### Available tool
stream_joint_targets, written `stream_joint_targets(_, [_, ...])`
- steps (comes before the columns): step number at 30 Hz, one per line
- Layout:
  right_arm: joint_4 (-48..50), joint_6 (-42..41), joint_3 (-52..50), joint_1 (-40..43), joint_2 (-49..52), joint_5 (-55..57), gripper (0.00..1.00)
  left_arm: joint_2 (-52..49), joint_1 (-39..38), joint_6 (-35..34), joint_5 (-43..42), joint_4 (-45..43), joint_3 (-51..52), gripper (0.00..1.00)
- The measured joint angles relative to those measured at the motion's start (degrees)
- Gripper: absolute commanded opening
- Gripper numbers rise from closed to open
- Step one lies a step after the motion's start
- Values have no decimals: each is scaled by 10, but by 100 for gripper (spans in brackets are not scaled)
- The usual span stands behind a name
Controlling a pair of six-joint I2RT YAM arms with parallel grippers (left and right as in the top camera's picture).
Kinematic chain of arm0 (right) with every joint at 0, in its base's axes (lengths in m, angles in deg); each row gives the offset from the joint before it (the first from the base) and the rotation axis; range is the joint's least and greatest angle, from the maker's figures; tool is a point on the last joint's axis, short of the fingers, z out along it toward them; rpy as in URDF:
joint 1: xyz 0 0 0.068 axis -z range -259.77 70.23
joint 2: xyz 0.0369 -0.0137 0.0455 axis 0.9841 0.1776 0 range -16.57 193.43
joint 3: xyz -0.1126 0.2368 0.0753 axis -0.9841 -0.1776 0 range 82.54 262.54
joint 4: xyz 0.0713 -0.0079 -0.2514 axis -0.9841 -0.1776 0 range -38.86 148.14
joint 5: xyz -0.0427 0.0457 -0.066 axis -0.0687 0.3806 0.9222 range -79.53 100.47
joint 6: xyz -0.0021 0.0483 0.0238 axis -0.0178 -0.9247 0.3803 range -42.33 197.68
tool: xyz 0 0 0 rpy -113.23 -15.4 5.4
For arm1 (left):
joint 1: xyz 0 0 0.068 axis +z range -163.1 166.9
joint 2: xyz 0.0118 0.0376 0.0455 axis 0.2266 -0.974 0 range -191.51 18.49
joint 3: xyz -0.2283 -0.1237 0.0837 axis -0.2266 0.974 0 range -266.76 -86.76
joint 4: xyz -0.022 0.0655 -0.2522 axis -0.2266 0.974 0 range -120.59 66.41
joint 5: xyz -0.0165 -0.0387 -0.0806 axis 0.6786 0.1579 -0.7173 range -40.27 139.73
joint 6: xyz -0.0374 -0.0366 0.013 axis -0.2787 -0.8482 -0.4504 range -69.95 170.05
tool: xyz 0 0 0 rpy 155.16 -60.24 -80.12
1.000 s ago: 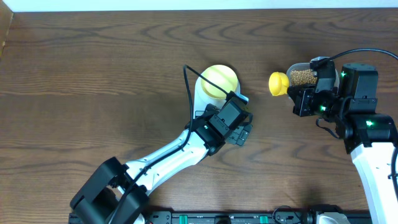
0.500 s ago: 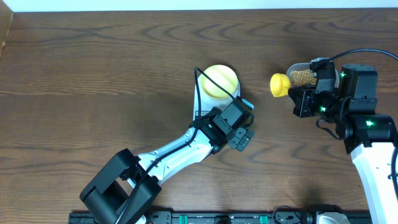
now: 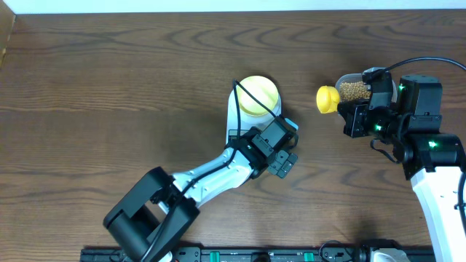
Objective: Scoop item into bowl and weigh 50g on scale
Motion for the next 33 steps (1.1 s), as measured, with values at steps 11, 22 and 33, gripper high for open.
stream_joint_targets(11, [0,0,0,0,0,0,1,-3,0,7,0,-5,0,98])
stream_joint_targets(22, [-2,0,0,0,0,0,1,-20,0,28,9,-32,0,98])
stream_joint_targets(33, [-2,0,0,0,0,0,1,-21,0,28,22,-26,0,98])
